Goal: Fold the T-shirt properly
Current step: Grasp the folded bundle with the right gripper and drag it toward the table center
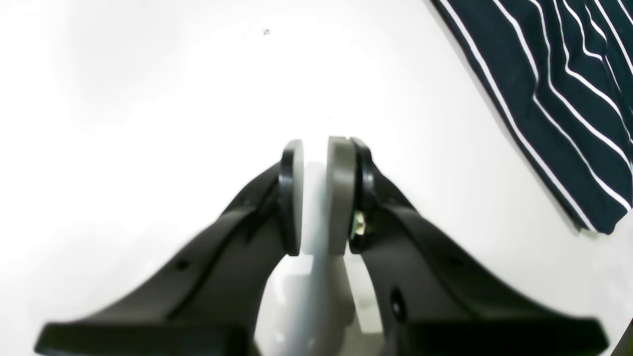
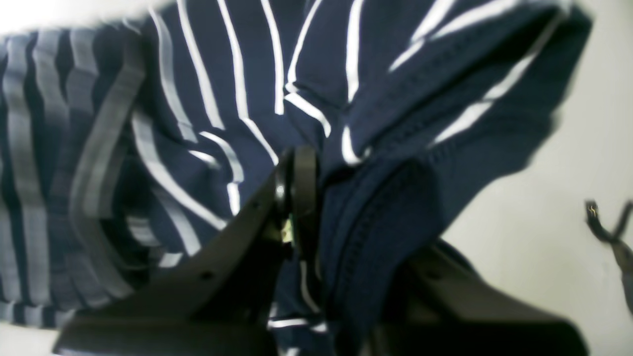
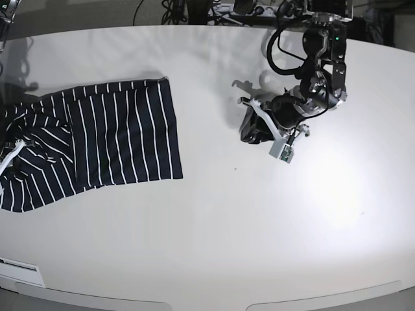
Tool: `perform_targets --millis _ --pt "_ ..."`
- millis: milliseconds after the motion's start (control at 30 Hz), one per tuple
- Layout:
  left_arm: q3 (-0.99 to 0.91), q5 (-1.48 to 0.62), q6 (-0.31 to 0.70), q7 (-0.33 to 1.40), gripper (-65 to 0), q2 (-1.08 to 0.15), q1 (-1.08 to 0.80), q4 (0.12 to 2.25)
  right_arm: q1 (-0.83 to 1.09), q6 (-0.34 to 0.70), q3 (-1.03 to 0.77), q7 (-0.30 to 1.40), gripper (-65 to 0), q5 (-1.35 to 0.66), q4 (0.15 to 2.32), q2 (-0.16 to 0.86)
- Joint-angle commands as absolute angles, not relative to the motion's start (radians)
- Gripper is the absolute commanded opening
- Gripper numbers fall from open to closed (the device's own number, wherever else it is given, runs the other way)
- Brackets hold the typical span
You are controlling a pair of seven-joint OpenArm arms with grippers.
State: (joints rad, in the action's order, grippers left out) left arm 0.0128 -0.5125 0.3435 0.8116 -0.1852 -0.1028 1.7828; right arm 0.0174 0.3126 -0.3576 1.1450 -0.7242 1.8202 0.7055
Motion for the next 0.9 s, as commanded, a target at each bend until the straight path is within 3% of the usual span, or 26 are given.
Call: perform_targets --millis 0,333,867 --pt "0.012 -0.529 0.343 0.793 -54.3 -0.187 -0.091 1.798 0.001 0.314 -0.367 1.129 -65.0 -0.757 1.855 0.725" --pt "0.013 -0.530 0.343 0.783 -54.4 -0.186 -0.147 1.798 0.001 0.340 -0.367 1.129 -65.0 -0.893 2.020 0.624" --pt "0.013 -0.533 0.344 0.751 -55.3 -0.186 -0.171 1.796 0.005 0.493 -0.367 1.198 -65.0 -1.158 2.067 0.332"
